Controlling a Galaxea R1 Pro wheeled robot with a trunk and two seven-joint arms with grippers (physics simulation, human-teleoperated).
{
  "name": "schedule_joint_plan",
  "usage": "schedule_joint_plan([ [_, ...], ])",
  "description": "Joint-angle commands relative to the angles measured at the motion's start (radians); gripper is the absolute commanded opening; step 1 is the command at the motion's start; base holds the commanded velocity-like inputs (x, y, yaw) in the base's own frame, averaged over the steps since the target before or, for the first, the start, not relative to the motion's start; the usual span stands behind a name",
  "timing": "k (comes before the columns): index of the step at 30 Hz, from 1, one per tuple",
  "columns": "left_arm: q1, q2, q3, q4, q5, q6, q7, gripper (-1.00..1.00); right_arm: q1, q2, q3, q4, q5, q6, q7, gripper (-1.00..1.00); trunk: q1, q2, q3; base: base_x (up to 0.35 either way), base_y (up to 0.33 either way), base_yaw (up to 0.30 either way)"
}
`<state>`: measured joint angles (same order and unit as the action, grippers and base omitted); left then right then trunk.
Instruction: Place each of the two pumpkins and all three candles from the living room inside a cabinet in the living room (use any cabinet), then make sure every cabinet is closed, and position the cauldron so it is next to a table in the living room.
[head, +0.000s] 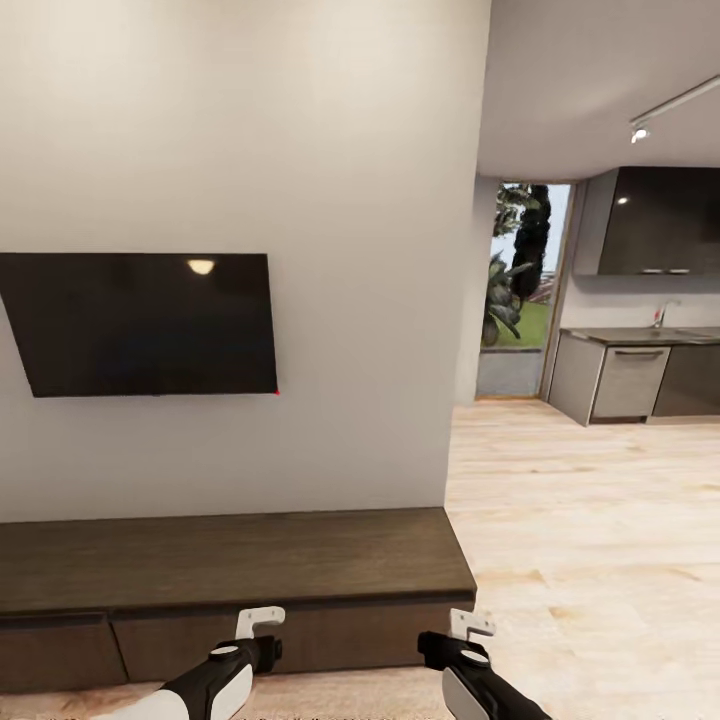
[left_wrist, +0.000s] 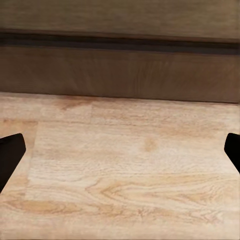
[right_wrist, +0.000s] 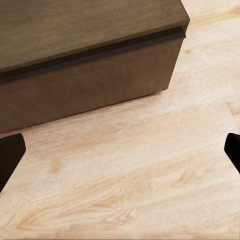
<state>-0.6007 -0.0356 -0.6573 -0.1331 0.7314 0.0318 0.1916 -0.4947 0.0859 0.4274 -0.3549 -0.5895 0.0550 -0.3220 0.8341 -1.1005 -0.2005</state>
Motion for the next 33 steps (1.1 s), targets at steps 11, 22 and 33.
schedule_joint_plan([
  [11, 0.005, 0.0, -0.008, -0.002, 0.006, 0.003, 0.006, 1.0, -0.001, -0.002, 0.008, -0.001, -0.004, 0.006, 0.022, 1.0, -0.042, 0.076, 0.015, 0.0, 0.0, 0.0],
  [22, 0.006, 0.0, -0.01, -0.002, 0.005, 0.003, 0.006, 1.0, -0.001, -0.002, 0.009, 0.0, -0.003, 0.006, 0.023, 1.0, -0.084, 0.153, 0.031, 0.0, 0.0, 0.0],
  [33, 0.006, 0.0, -0.011, -0.002, 0.005, 0.002, 0.006, 1.0, -0.001, -0.002, 0.009, -0.001, -0.003, 0.006, 0.023, 1.0, -0.127, 0.23, 0.048, 0.0, 0.0, 0.0],
])
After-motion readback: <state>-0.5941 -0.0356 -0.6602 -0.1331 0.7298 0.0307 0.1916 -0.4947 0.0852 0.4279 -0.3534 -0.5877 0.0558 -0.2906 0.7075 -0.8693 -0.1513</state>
